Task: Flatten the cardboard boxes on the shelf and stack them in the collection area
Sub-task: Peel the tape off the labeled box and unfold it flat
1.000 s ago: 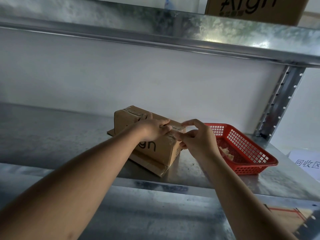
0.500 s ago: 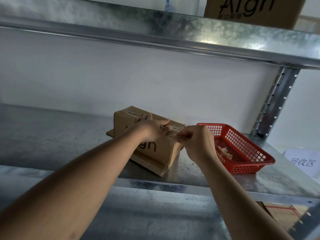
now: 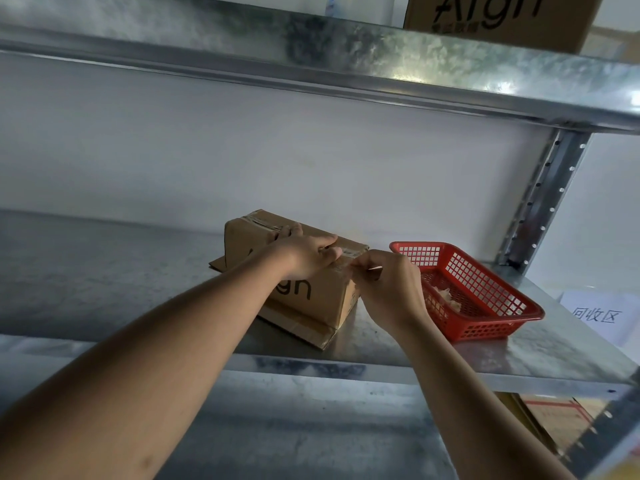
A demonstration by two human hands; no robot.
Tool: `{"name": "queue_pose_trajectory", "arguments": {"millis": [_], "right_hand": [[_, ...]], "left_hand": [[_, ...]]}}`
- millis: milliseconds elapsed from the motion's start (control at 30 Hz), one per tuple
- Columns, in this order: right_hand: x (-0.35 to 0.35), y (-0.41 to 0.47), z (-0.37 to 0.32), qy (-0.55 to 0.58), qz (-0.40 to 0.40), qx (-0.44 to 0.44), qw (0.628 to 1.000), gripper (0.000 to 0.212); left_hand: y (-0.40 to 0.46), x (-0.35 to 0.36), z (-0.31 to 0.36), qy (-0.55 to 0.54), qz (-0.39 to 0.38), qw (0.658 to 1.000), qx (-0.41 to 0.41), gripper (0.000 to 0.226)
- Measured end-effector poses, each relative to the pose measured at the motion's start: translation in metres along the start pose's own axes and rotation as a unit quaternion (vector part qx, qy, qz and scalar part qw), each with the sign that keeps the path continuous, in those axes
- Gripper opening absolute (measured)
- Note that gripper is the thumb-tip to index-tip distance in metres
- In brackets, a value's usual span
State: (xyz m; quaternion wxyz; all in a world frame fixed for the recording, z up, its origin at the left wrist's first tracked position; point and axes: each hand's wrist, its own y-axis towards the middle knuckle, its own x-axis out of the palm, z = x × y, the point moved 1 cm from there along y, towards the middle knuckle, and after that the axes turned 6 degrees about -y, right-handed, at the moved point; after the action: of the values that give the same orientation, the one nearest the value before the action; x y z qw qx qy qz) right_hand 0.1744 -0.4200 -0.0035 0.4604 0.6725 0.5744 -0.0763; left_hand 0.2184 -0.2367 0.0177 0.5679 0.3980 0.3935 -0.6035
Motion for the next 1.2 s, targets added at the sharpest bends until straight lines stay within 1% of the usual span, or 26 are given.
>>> {"name": "queue_pose_trajectory", "arguments": {"millis": [100,133,200,233,300,367,467,567,633,733,900,1067,1200], "right_hand": [[0.000,-0.003,-0.003,0.026,0.016,0.003,1.000,0.007],[-0.002,-0.005,-0.004,0.049,0.023,0.008,0.998,0.013],[-0.004,-0.007,-0.005,0.088,0.034,0.022,0.995,0.036],[-0.005,-0.007,-0.006,0.077,0.037,0.017,0.996,0.036],[-0.003,-0.008,-0.009,0.026,0.042,-0.008,0.999,0.019],[-0.001,-0.009,-0.012,0.004,0.039,-0.017,0.999,0.007],[0.002,-0.008,-0.012,-0.024,0.038,-0.010,0.999,0.011],[0.002,-0.005,-0.014,-0.061,0.053,-0.005,0.997,0.007],[0.003,-0.004,-0.016,-0.098,0.058,-0.011,0.993,0.014],[0.007,-0.009,-0.020,-0.140,0.066,-0.021,0.988,0.014],[0.014,-0.017,-0.025,-0.117,0.096,0.013,0.988,0.016],[0.008,-0.023,-0.033,-0.091,0.112,0.011,0.990,0.014],[-0.009,-0.020,-0.027,-0.047,0.147,0.042,0.987,0.006]], "left_hand": [[-0.001,0.000,0.001,0.006,0.000,1.000,-0.002,0.058],[0.000,0.000,0.001,0.010,0.002,1.000,-0.003,0.058],[0.000,0.000,0.001,0.010,0.003,1.000,-0.003,0.059],[0.000,0.000,0.000,0.008,0.003,1.000,-0.003,0.059],[0.000,0.001,0.000,0.008,0.004,1.000,-0.005,0.058],[0.001,0.001,0.000,0.012,0.008,1.000,-0.009,0.058],[0.002,0.001,0.002,0.035,0.007,0.999,-0.022,0.060],[0.001,0.003,0.007,0.075,0.024,0.996,-0.040,0.064],[0.000,0.006,0.010,0.099,0.045,0.993,-0.046,0.065],[-0.001,0.009,0.009,0.081,0.048,0.994,-0.051,0.064],[0.000,0.013,0.002,0.061,0.073,0.995,-0.026,0.063],[0.001,0.013,-0.002,0.029,0.083,0.996,-0.004,0.062],[0.001,0.018,0.008,0.011,0.081,0.997,0.003,0.062]]}}
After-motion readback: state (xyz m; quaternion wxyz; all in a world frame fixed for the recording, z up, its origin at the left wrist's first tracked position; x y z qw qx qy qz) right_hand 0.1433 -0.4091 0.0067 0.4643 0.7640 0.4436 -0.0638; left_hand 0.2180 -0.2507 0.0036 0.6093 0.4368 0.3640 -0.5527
